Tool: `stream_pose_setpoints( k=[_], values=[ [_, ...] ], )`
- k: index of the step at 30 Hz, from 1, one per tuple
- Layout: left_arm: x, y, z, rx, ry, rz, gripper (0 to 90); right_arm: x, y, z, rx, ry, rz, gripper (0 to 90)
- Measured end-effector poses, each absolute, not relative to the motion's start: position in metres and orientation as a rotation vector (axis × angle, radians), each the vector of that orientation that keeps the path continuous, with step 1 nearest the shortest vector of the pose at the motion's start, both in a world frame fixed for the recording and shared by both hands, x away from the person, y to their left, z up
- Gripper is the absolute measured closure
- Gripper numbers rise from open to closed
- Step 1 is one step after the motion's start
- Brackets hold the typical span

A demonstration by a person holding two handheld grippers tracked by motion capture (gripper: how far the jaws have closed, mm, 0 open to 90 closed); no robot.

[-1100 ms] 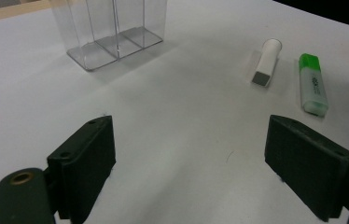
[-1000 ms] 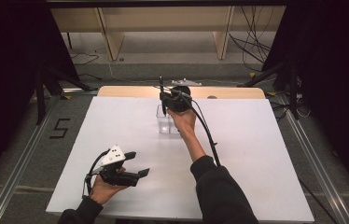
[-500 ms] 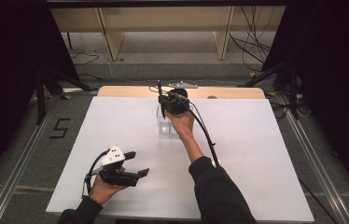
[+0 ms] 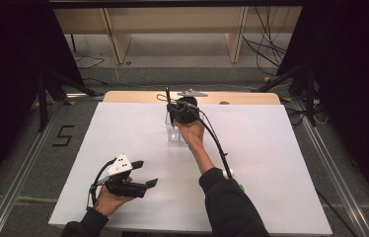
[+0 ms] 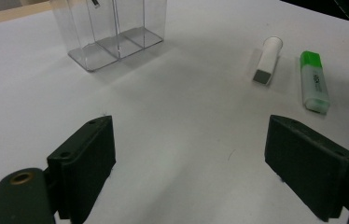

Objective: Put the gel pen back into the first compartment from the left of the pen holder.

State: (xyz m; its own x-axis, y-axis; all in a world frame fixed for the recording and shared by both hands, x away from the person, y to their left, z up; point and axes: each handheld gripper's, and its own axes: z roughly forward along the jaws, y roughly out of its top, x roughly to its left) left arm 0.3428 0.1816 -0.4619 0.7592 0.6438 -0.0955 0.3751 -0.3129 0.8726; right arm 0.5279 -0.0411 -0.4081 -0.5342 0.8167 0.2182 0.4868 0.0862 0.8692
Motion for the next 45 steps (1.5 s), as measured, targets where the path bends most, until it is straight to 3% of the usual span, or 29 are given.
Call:
stream_pose_setpoints(
  k=[5,25,45],
  values=[
    [0.343,0.182,-0.462,1.946,0.772,0.333,15.8,0.526,-0.046,-0.415,1.322,2.042,1.430,77.6],
    [0.345,0.182,-0.464,1.957,0.792,0.335,15.8,0.494,-0.087,-0.387,1.278,2.037,1.540,44.6],
    [0.349,0.178,-0.468,1.978,0.816,0.281,15.8,0.432,-0.159,-0.385,1.184,2.097,1.511,37.0]
  ],
)
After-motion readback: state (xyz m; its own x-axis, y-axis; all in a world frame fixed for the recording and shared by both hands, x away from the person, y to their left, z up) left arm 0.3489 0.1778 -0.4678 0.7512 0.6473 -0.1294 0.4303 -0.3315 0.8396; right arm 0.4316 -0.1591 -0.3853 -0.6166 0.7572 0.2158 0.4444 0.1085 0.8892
